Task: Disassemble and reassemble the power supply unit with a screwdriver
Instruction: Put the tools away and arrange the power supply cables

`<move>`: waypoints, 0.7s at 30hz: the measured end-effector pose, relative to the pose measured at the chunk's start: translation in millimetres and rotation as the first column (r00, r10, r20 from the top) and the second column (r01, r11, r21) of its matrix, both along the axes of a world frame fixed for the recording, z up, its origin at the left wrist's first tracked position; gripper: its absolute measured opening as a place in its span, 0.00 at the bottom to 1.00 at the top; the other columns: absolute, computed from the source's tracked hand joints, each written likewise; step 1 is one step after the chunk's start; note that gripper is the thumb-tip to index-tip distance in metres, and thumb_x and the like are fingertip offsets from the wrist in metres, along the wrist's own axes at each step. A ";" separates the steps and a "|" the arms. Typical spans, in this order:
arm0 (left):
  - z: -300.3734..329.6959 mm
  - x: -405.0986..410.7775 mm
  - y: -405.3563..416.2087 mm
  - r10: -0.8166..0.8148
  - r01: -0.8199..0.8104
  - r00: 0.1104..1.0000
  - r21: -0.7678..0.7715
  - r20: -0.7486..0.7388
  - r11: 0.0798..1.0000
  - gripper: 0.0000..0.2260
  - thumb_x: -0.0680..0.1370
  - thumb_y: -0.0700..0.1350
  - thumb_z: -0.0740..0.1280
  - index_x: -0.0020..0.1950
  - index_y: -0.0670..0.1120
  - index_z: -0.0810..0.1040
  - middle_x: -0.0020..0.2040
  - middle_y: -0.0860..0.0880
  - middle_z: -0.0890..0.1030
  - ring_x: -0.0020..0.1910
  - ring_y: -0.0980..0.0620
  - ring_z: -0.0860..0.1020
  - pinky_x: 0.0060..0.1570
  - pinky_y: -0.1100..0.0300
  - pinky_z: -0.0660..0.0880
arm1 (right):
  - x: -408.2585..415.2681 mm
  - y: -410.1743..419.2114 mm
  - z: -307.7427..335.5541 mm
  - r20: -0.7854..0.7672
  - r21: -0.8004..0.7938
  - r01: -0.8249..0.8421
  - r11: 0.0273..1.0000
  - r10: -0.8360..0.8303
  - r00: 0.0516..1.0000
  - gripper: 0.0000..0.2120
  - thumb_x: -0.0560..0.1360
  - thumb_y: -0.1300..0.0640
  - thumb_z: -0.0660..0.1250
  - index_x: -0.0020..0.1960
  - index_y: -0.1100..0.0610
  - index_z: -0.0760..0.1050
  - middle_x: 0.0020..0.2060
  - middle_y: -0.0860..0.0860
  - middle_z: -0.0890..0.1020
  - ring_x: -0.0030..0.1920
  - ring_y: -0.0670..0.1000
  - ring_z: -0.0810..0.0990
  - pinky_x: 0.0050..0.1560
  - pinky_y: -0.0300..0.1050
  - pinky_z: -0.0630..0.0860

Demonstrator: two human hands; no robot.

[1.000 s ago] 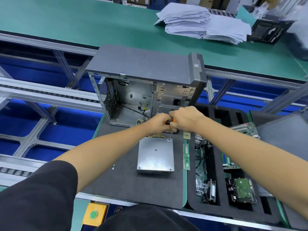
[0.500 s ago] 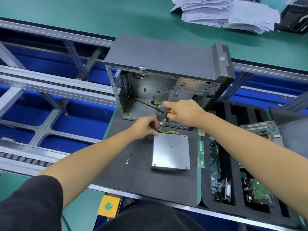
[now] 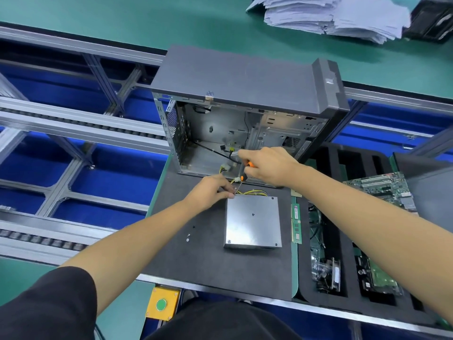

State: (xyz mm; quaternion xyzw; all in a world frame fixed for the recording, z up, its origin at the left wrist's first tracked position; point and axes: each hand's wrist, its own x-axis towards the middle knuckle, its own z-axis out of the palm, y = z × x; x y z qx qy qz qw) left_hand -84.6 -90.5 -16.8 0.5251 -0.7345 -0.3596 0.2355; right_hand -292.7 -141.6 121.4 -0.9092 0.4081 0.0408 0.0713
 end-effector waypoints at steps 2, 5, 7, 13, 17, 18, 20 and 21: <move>0.7 0.2 -0.6 -0.001 0.001 1.000 -0.006 0.007 1.000 0.06 0.74 0.47 0.77 0.49 0.47 0.87 0.49 0.52 0.83 0.49 0.56 0.80 0.54 0.58 0.79 | 1.3 -0.9 -0.8 0.009 0.004 -0.007 1.000 0.007 1.000 0.05 0.76 0.50 0.59 0.45 0.47 0.63 0.27 0.46 0.71 0.29 0.45 0.69 0.30 0.45 0.57; 0.0 0.8 -0.3 -0.003 0.003 1.000 -0.009 0.022 1.000 0.07 0.75 0.48 0.77 0.50 0.48 0.86 0.50 0.53 0.82 0.50 0.56 0.80 0.55 0.55 0.79 | 3.2 -1.3 -2.8 0.012 0.003 -0.019 1.000 0.019 1.000 0.05 0.75 0.50 0.58 0.44 0.47 0.62 0.27 0.46 0.71 0.28 0.45 0.69 0.29 0.45 0.56; -1.0 1.2 1.2 -0.006 0.006 1.000 -0.012 0.030 1.000 0.06 0.76 0.49 0.76 0.50 0.49 0.86 0.50 0.54 0.82 0.50 0.57 0.80 0.54 0.56 0.79 | 4.8 -1.9 -3.5 0.008 0.000 -0.026 1.000 0.026 1.000 0.05 0.75 0.50 0.58 0.44 0.47 0.61 0.27 0.46 0.71 0.28 0.45 0.68 0.29 0.45 0.56; -3.8 1.9 6.5 0.028 -0.027 0.999 -0.039 0.017 0.999 0.05 0.75 0.49 0.76 0.48 0.49 0.85 0.48 0.56 0.81 0.48 0.61 0.79 0.52 0.66 0.74 | 9.0 -4.2 -4.3 0.004 0.045 -0.015 0.999 0.015 1.000 0.03 0.76 0.51 0.57 0.46 0.47 0.63 0.29 0.46 0.73 0.31 0.48 0.71 0.31 0.46 0.60; -4.5 -0.2 6.2 0.042 -0.042 0.999 -0.018 0.000 0.999 0.05 0.75 0.46 0.76 0.47 0.47 0.85 0.47 0.52 0.81 0.47 0.59 0.80 0.50 0.69 0.73 | 14.4 -4.2 0.4 -0.031 0.071 -0.020 0.997 0.022 0.999 0.03 0.77 0.51 0.57 0.46 0.48 0.63 0.30 0.45 0.72 0.31 0.49 0.70 0.31 0.46 0.57; -4.5 -0.6 6.4 0.044 -0.045 0.999 -0.009 -0.010 0.999 0.05 0.75 0.46 0.76 0.47 0.47 0.85 0.47 0.51 0.81 0.47 0.58 0.80 0.50 0.69 0.73 | 16.5 -3.6 1.5 -0.055 0.049 -0.047 0.998 0.050 0.997 0.03 0.77 0.51 0.57 0.46 0.48 0.63 0.29 0.45 0.71 0.30 0.48 0.70 0.30 0.46 0.56; -4.1 -1.3 6.5 0.043 -0.043 0.999 0.003 -0.006 0.999 0.05 0.75 0.47 0.76 0.47 0.48 0.84 0.48 0.52 0.81 0.48 0.58 0.79 0.49 0.69 0.72 | 22.0 0.2 2.5 -0.102 0.006 -0.132 0.991 0.132 0.986 0.03 0.79 0.51 0.55 0.48 0.49 0.65 0.31 0.46 0.73 0.30 0.49 0.70 0.30 0.45 0.55; -4.0 -1.5 6.3 0.044 -0.044 0.999 0.016 -0.006 0.999 0.05 0.75 0.48 0.77 0.47 0.49 0.84 0.49 0.52 0.81 0.48 0.58 0.79 0.49 0.69 0.73 | 25.1 2.3 2.8 -0.120 -0.007 -0.171 0.985 0.168 0.978 0.03 0.80 0.51 0.54 0.49 0.49 0.66 0.33 0.47 0.75 0.32 0.52 0.71 0.30 0.45 0.56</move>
